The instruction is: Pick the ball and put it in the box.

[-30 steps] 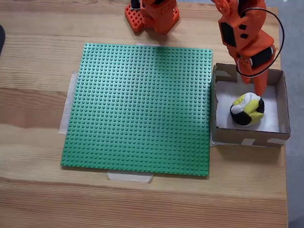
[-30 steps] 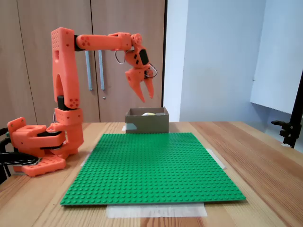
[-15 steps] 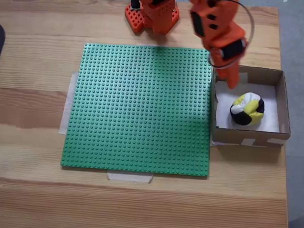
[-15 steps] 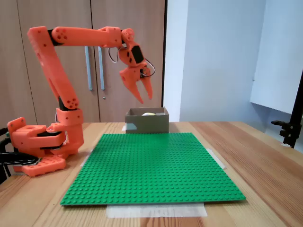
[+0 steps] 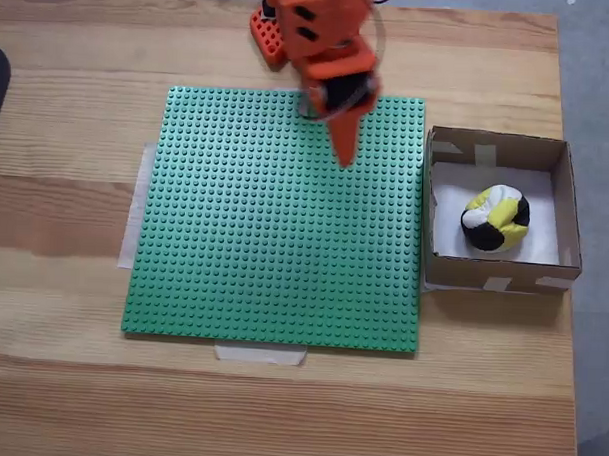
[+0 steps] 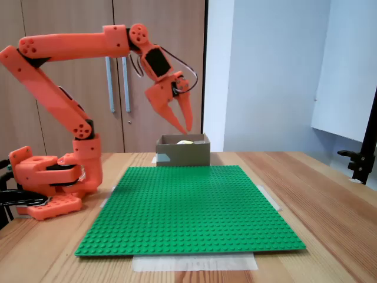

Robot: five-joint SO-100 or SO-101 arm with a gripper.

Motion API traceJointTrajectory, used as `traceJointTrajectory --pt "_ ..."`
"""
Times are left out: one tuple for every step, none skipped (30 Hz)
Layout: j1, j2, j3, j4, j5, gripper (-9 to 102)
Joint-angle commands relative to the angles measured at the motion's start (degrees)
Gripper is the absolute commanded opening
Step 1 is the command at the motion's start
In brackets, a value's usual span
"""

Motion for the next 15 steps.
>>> traceJointTrajectory --pt "3.8 5.2 1.9 -2.1 -0.4 -1" --pt "4.7 6.2 2.8 -2.3 0.3 -1" --pt "5.4 7.3 4.0 -2.6 0.5 -1" --pt "5.9 8.6 5.3 -2.9 0.8 -1" --pt "6.4 9.8 6.7 -3.2 1.3 -1" --pt "6.8 11.2 8.2 -3.6 1.6 -1" --pt "7.1 12.9 9.9 -4.2 1.6 -1" --pt "7.5 14.6 11.9 -4.7 1.8 -1" --pt "7.8 16.3 13.8 -5.3 2.3 -1" --pt "8.1 18.0 15.8 -5.8 2.3 -1" --pt "8.4 19.9 17.8 -6.4 2.2 -1" --pt "9.0 21.5 19.8 -6.9 2.5 -1" --pt "9.6 23.0 21.5 -7.3 2.7 -1" --pt "10.1 24.4 23.4 -7.8 2.5 -1" --pt "10.9 25.8 25.0 -8.3 2.5 -1"
